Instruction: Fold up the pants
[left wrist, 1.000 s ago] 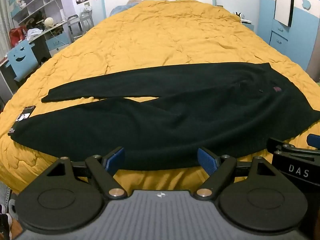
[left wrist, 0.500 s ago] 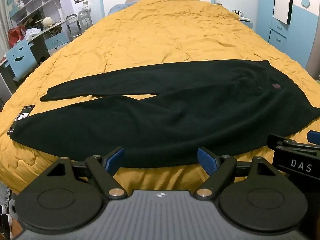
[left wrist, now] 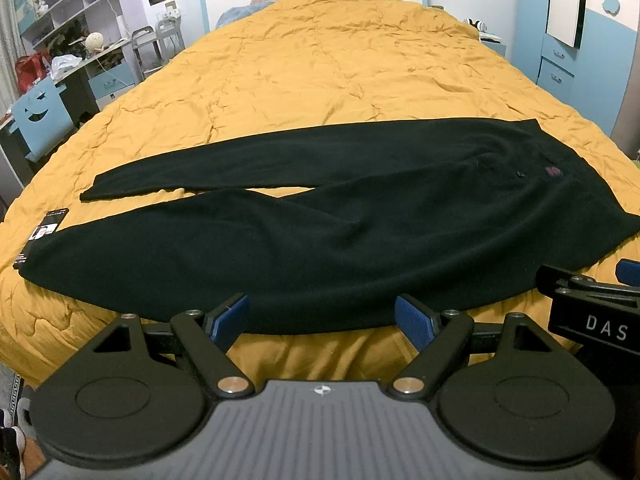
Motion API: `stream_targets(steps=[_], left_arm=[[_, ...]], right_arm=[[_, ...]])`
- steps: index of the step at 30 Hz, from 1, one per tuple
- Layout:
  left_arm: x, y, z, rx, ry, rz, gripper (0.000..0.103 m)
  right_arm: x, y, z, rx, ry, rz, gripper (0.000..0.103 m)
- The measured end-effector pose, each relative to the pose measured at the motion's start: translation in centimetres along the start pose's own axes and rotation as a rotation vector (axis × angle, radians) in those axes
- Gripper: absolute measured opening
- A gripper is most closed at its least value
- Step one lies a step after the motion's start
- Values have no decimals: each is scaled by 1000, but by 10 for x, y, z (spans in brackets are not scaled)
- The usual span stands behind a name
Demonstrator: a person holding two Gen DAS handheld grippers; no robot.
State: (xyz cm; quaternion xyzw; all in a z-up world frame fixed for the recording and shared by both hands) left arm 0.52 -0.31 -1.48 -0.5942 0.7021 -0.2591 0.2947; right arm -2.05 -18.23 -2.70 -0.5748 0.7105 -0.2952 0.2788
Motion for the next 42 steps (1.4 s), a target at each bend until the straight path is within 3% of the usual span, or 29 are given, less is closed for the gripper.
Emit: stream_targets(steps=[42], left_arm=[[3, 1, 1, -7, 1, 4, 96]], right_arm=[[0, -2, -2, 1, -1, 2, 83]])
Point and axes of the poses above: each gripper's, at about its wrist camera, not at the fingertips, and z roughly the way its jaws point, x to its right, y to its underside, the point moved 1 cm from there along z, roughly the way its jaws point, and after that the axes turned 5 degrees about x, right-handed, at the moved point
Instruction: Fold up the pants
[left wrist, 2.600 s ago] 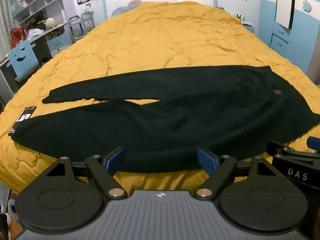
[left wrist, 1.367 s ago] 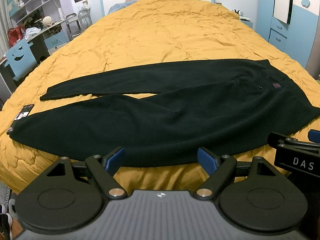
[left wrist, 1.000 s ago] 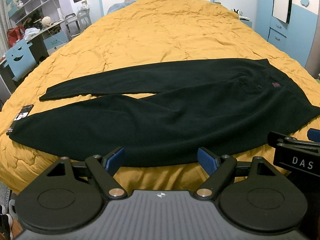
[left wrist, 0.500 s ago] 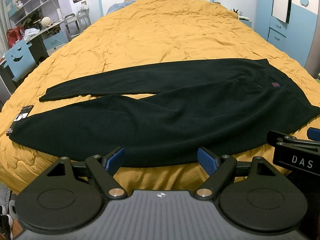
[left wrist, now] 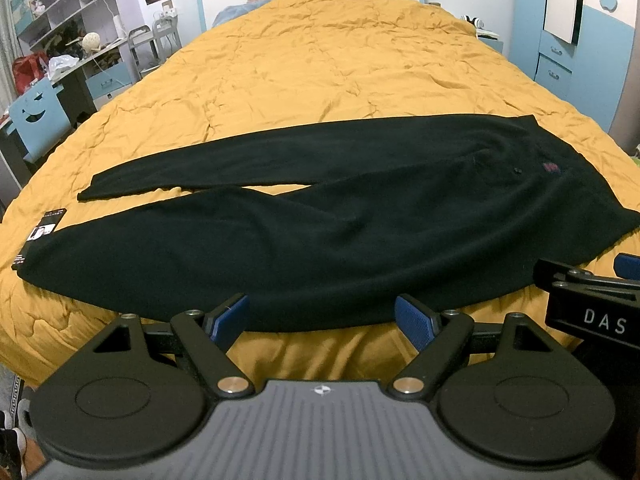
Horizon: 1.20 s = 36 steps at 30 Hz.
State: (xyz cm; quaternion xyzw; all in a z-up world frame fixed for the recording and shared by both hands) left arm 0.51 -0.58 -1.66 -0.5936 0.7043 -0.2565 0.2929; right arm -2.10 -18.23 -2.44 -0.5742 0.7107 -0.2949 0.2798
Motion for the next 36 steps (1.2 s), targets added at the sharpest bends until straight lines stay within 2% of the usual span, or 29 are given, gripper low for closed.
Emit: stream_targets(steps=[36], left_arm=[[-4, 7, 4, -22, 17, -13, 96]], right_arm=[[0, 2, 1, -2, -5, 1, 83]])
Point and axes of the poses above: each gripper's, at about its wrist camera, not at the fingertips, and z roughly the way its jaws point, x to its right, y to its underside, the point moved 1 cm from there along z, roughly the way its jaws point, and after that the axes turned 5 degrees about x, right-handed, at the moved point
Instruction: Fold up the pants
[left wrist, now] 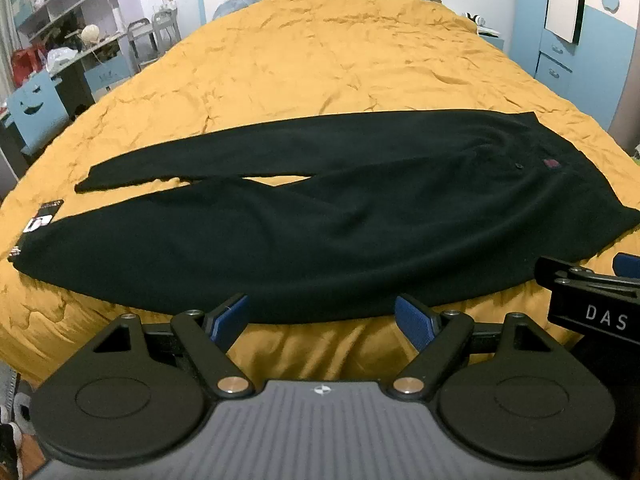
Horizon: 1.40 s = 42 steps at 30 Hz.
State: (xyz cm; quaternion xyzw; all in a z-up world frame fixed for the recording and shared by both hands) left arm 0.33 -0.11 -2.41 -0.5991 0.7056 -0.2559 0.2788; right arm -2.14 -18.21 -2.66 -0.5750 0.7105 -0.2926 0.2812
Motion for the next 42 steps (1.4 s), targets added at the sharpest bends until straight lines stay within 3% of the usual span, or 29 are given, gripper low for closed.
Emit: stream_targets(steps=[5, 9, 14, 20, 27, 34, 39, 42], left_arm=[[-40, -4, 11, -18, 5, -87, 96], [-105, 1, 25, -19, -48, -237, 96], [-191, 22, 41, -68, -143, -427, 96], [-273, 32, 61, -68, -155, -669, 96], [-345, 40, 75, 6, -144, -905, 96], [-386, 42, 105, 43, -18, -1066, 95], [-403, 44, 103, 168, -53, -1146, 87], [-410, 44, 111, 158, -39, -1182, 84]], right_arm=[[21, 0, 13, 87, -87, 12, 83], [59, 5, 38, 58, -67, 23, 83], [128, 8, 66, 11, -17, 203, 83], [183, 8, 89, -91, 96, 348, 83], [237, 11, 101, -71, -9, 709, 84], [239, 8, 116, -72, -16, 779, 83], [246, 8, 110, -53, -12, 851, 73], [254, 13, 106, -46, -20, 927, 68]])
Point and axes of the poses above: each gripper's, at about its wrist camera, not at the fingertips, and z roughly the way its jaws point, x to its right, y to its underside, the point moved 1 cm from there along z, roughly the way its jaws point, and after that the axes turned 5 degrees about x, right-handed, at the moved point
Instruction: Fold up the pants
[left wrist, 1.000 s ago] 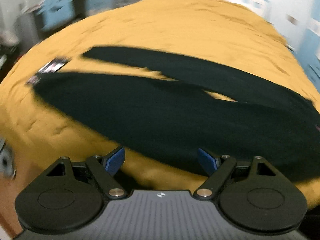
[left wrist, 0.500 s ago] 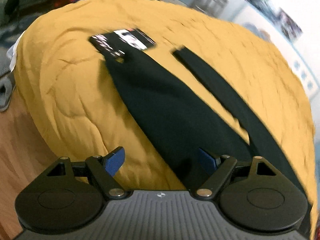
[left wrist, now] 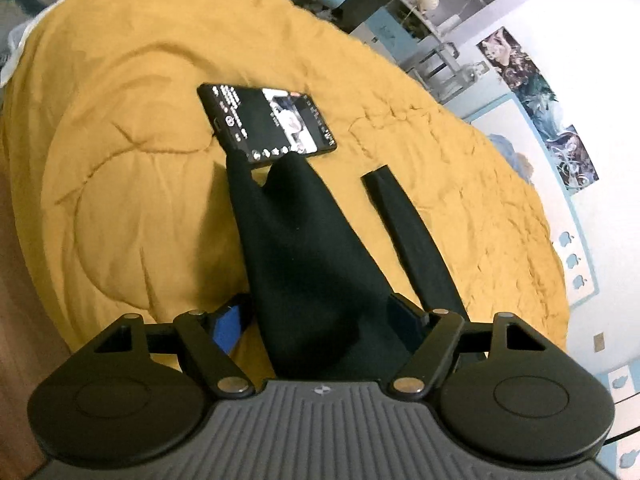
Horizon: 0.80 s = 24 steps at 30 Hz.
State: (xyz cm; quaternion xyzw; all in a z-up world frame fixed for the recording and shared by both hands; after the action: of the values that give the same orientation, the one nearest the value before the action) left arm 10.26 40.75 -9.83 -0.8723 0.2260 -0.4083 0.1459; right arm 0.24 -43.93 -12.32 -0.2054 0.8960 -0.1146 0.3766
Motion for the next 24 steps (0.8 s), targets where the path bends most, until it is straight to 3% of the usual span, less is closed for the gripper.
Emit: stream_targets(steps=[7, 10, 15, 16, 17, 18, 19, 20, 24], left_arm=[[3, -2, 1, 63, -36, -34, 73], [7, -3, 3, 67, -48, -21, 73], [12, 0, 4, 72, -66, 28, 72], [13, 0, 3, 81, -69, 38, 65], [13, 1, 3, 89, -75, 48, 49], [13, 1, 3, 94, -81, 57, 36], [13, 0, 4, 86, -92, 54, 9], [12, -2, 5, 68, -98, 39, 4], [16, -9, -3, 66, -88, 27, 3]], right_arm=[[-8, 1, -24, 109, 35, -7, 49], [-17, -1, -35, 174, 40, -43, 49], [-21, -5, -6, 83, 31, -52, 50], [-22, -5, -2, 82, 46, -73, 44], [-22, -4, 0, 82, 56, -81, 37], [-21, -6, 1, 83, 66, -76, 21], [-17, -8, -1, 82, 49, -61, 10], [-14, -10, -3, 77, 12, -40, 7], [-9, -23, -19, 105, -97, -3, 3]])
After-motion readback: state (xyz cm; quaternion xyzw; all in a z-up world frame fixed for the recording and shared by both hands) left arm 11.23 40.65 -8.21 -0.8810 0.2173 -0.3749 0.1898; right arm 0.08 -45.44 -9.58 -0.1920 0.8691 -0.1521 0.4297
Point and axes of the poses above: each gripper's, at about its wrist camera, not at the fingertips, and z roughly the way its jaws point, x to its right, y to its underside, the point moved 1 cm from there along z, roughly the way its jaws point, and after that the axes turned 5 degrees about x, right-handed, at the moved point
